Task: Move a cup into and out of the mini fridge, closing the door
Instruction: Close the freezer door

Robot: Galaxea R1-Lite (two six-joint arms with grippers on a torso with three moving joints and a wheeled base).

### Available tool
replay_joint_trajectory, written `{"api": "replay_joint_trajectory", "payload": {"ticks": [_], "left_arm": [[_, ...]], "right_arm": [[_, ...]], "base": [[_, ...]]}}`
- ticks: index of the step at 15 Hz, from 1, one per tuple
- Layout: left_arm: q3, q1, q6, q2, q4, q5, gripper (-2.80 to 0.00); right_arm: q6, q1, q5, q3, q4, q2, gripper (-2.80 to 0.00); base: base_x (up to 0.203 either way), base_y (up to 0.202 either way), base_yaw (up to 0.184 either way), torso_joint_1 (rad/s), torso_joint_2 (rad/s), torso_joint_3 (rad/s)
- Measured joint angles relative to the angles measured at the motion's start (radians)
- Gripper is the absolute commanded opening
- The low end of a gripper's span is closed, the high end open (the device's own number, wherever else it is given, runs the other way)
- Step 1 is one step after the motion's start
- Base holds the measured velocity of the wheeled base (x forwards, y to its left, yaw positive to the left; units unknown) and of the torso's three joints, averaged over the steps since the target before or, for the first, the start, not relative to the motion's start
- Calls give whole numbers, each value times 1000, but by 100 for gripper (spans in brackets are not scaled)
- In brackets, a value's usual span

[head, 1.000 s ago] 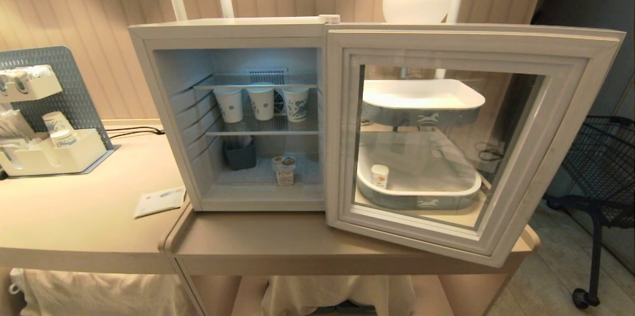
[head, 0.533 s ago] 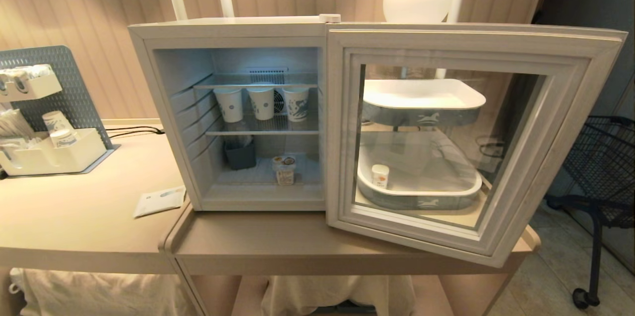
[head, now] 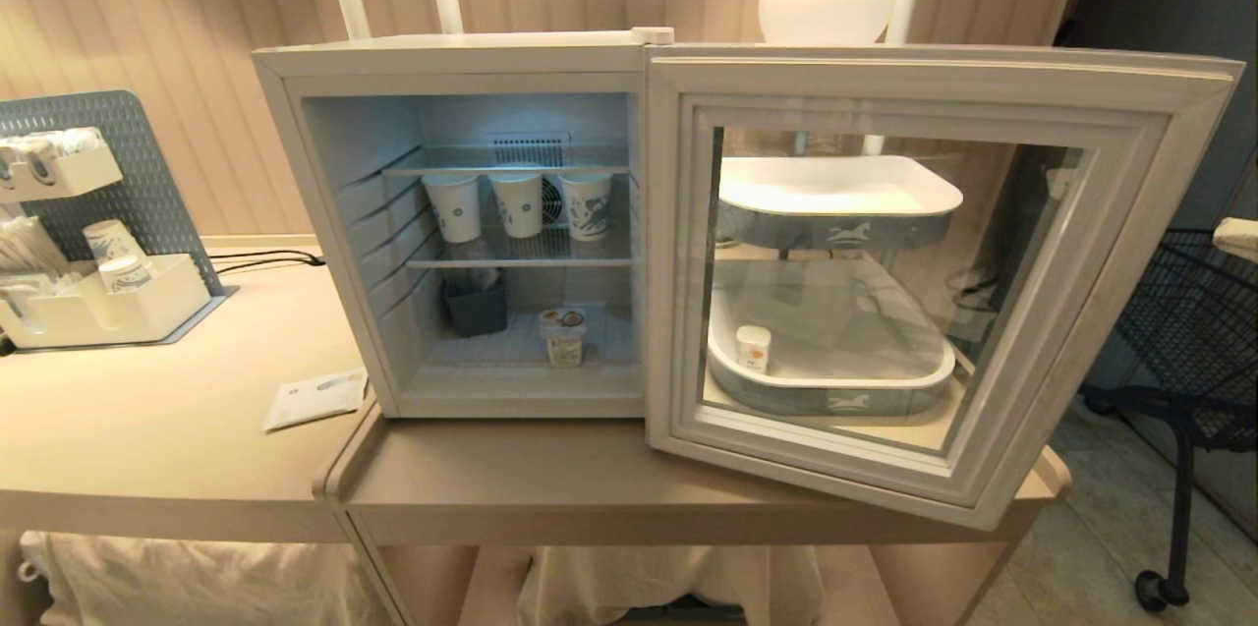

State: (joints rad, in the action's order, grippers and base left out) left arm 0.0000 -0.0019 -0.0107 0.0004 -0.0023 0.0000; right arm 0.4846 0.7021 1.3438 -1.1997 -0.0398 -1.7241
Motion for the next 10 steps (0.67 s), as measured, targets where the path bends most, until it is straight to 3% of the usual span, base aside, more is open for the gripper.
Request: {"api": "replay_joint_trajectory", "payload": {"ticks": [1, 2, 7, 10], "left_arm": [[0, 0, 0, 0, 0, 0, -280], [0, 0, -1, 0, -1, 0, -280], [0, 0, -4, 0, -1, 0, -280], [0, 0, -4, 0, -1, 0, -280]], "right_arm": [[4, -7, 76, -35, -18, -50, -280], [3, -32, 84, -72, -27, -100, -280], [10, -180, -163, -234, -43, -296, -280], [9, -244, -216, -243, -46, -341, -280]], "base": [[0, 0, 0, 0, 0, 0], [0, 0, 0, 0, 0, 0], [0, 0, 0, 0, 0, 0], [0, 0, 0, 0, 0, 0]]}}
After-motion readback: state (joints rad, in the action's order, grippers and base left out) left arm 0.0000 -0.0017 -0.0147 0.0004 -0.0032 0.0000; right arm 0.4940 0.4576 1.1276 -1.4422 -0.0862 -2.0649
